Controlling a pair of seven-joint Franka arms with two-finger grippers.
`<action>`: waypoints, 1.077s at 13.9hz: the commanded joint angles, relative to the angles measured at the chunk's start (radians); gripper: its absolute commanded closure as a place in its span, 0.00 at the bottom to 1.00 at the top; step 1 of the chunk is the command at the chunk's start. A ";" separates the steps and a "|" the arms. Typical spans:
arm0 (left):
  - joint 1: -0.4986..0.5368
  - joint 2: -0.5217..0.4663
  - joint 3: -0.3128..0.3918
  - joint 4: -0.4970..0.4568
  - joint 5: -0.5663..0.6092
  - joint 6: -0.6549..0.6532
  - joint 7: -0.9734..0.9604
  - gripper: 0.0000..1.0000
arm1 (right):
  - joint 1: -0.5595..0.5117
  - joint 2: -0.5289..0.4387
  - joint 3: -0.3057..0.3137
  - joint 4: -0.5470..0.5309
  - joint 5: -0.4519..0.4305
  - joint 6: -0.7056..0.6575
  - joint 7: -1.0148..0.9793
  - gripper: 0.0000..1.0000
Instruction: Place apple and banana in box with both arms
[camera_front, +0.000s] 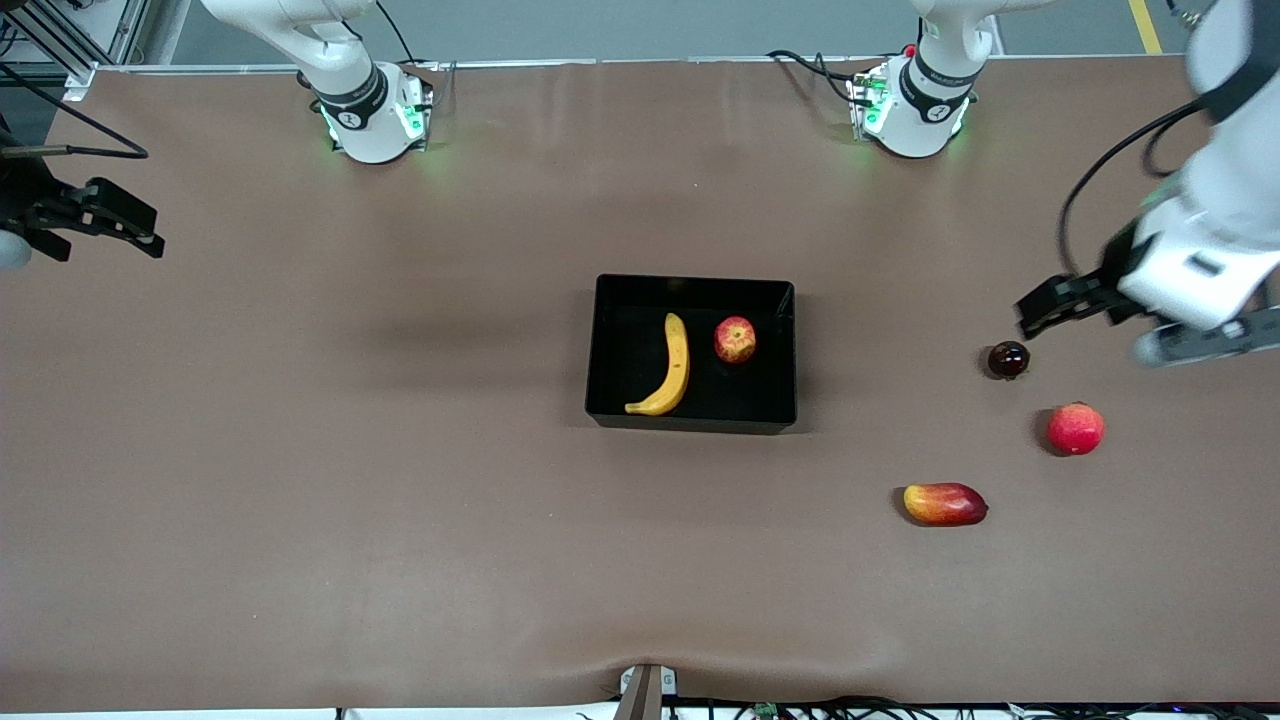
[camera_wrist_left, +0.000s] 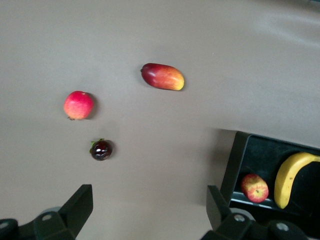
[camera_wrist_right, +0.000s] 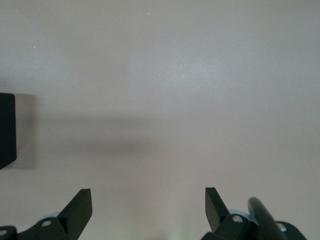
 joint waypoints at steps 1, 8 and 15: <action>-0.033 -0.075 0.102 -0.032 -0.039 -0.058 0.067 0.00 | -0.013 -0.001 0.007 0.002 0.019 0.005 0.002 0.00; -0.049 -0.205 0.193 -0.147 -0.039 -0.108 0.147 0.00 | -0.013 -0.004 0.004 0.009 0.019 0.002 0.000 0.00; -0.045 -0.290 0.170 -0.260 -0.037 -0.044 0.147 0.00 | -0.039 -0.002 0.001 0.006 0.019 0.000 -0.008 0.00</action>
